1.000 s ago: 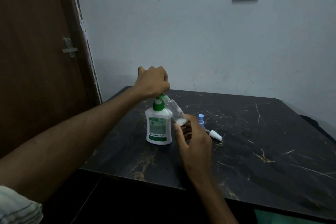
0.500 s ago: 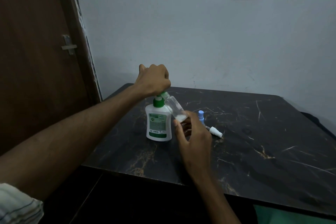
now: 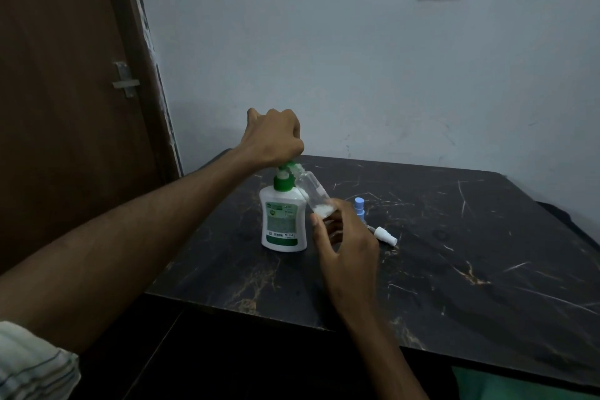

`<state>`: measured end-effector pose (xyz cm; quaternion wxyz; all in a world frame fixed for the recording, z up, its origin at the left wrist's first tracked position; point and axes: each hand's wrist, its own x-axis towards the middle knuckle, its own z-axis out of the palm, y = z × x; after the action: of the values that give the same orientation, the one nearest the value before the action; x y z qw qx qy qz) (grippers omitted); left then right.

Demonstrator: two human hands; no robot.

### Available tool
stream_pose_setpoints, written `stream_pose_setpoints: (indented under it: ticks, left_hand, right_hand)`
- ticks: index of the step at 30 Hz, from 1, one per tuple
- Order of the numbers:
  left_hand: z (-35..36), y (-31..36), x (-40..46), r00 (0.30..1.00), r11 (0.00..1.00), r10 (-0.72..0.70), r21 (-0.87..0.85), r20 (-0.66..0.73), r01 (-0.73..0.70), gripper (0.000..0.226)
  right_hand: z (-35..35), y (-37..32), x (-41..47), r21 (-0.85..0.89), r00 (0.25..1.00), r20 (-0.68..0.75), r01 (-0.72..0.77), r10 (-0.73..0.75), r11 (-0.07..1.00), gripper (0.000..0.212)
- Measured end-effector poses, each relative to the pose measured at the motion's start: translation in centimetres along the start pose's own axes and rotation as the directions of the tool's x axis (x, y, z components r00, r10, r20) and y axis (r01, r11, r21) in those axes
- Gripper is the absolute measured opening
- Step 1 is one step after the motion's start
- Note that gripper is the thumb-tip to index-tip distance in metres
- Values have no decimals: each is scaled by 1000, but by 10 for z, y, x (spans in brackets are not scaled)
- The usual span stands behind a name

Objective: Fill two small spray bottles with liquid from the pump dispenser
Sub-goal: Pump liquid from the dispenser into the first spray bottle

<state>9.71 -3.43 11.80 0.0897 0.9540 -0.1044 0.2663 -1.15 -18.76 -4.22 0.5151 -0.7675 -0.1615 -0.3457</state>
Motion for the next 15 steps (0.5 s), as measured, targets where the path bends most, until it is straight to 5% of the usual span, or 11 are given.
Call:
stream_pose_setpoints:
  ticks: [15]
  left_hand:
    - [5,4,-4,1000,1000,-20,-17,-9,20,11]
  right_hand:
    - [2,2,0,-10,1000,2,5,-5,1000,15]
